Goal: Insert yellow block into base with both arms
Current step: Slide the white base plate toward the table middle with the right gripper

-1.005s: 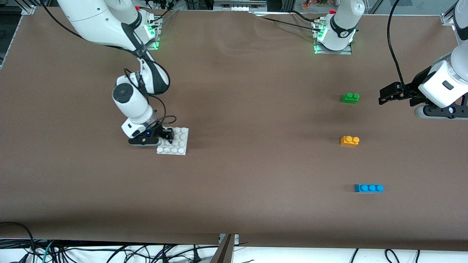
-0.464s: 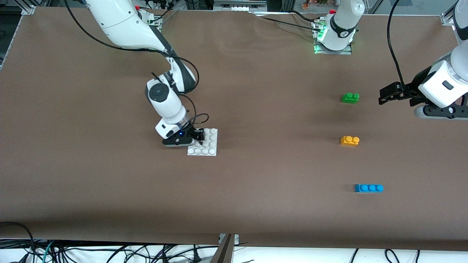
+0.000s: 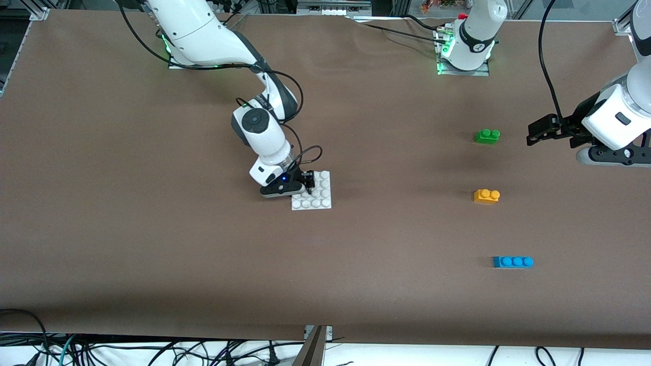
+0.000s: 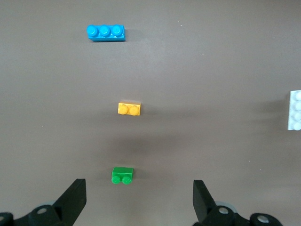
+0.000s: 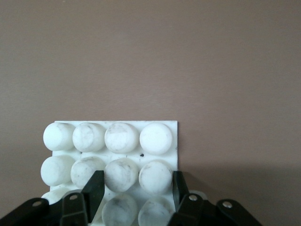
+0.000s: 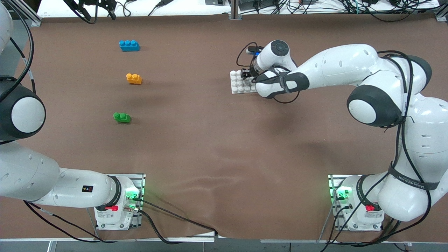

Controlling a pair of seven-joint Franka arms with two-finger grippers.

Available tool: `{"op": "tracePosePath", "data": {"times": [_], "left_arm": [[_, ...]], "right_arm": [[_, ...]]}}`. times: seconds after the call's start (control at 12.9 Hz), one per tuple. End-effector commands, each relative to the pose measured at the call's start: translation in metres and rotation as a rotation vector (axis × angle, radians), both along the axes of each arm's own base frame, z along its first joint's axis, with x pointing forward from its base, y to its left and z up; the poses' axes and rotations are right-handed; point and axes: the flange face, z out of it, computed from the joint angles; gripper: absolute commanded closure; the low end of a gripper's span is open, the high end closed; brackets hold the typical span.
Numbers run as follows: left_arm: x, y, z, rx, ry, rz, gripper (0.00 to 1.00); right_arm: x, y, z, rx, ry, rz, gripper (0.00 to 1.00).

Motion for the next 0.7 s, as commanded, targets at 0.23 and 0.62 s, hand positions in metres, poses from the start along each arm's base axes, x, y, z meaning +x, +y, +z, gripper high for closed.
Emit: {"op": "tracePosePath", "data": {"times": [0.23, 0.62], "left_arm": [[0.005, 0.0, 0.001, -0.012, 0.003, -0.001, 0.0], [0.005, 0.001, 0.001, -0.011, 0.003, -0.001, 0.0]], "right_arm": [[-0.029, 0.073, -0.042, 0.043, 0.031, -0.029, 0.36], [-0.061, 0.116, -0.051, 0.051, 0.031, -0.045, 0.36]]}}
